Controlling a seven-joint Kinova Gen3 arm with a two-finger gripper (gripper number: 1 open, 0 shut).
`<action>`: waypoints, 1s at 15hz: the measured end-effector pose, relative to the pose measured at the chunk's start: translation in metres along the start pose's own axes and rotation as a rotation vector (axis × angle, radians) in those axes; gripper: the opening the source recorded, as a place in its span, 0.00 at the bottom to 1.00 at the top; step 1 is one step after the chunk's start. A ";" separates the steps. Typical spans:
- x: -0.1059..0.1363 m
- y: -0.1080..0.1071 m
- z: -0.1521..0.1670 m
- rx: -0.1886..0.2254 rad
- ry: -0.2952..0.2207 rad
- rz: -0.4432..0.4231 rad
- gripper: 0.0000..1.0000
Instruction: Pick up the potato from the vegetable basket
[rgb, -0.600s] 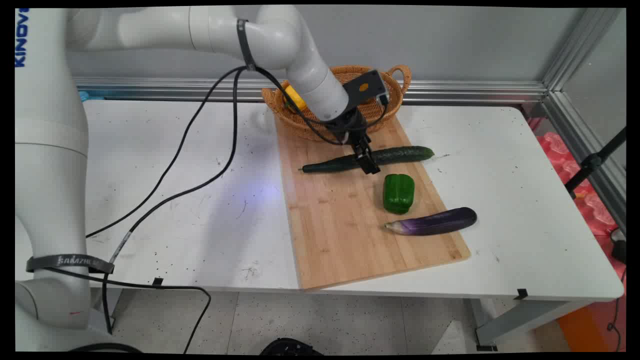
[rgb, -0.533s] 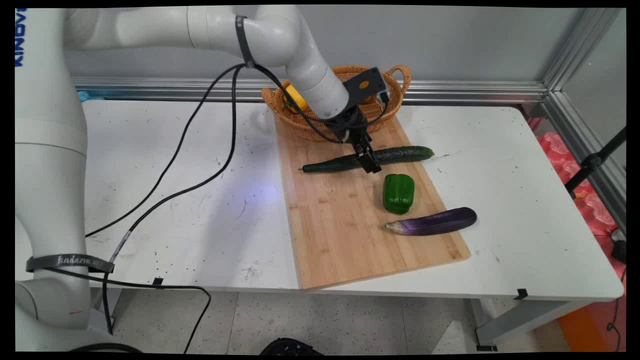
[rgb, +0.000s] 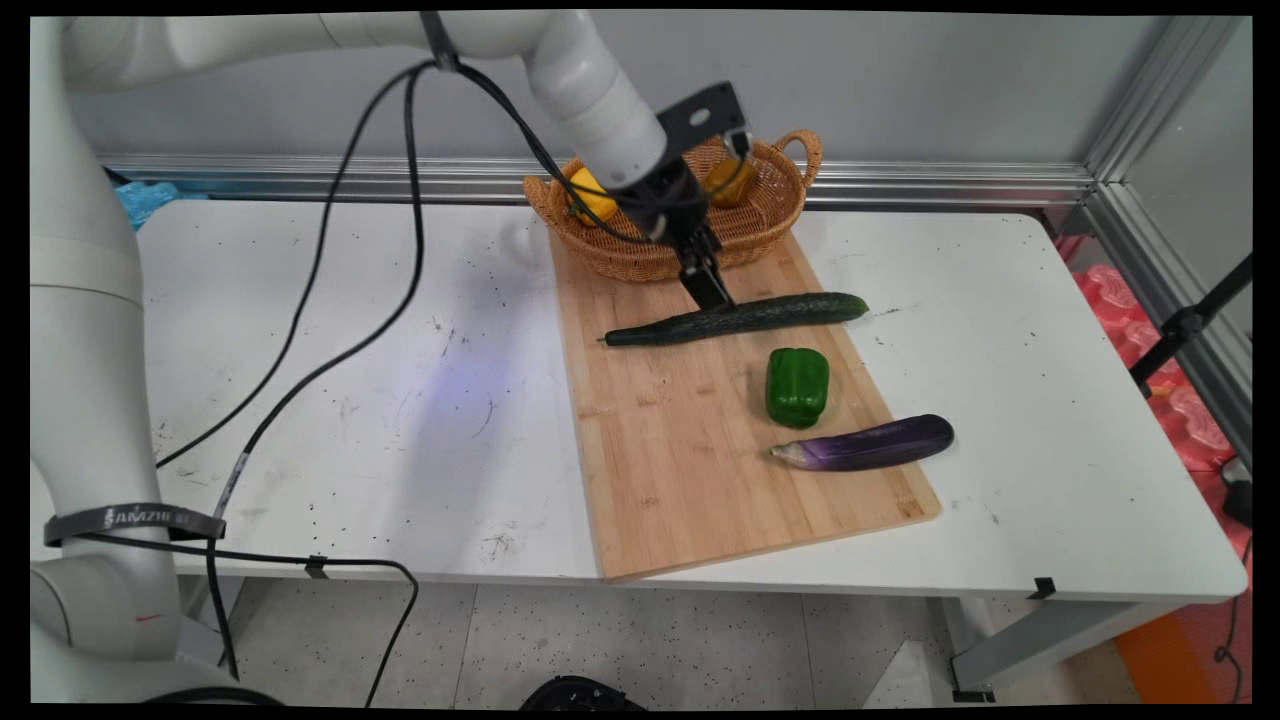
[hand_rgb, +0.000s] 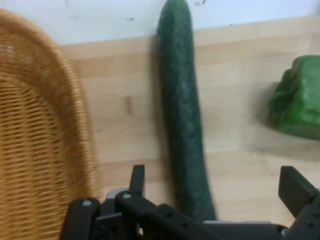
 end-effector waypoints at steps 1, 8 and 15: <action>-0.001 -0.007 -0.006 0.012 -0.003 0.006 1.00; 0.003 -0.073 -0.036 0.136 0.011 -0.009 1.00; 0.019 -0.126 -0.020 0.221 0.059 -0.054 1.00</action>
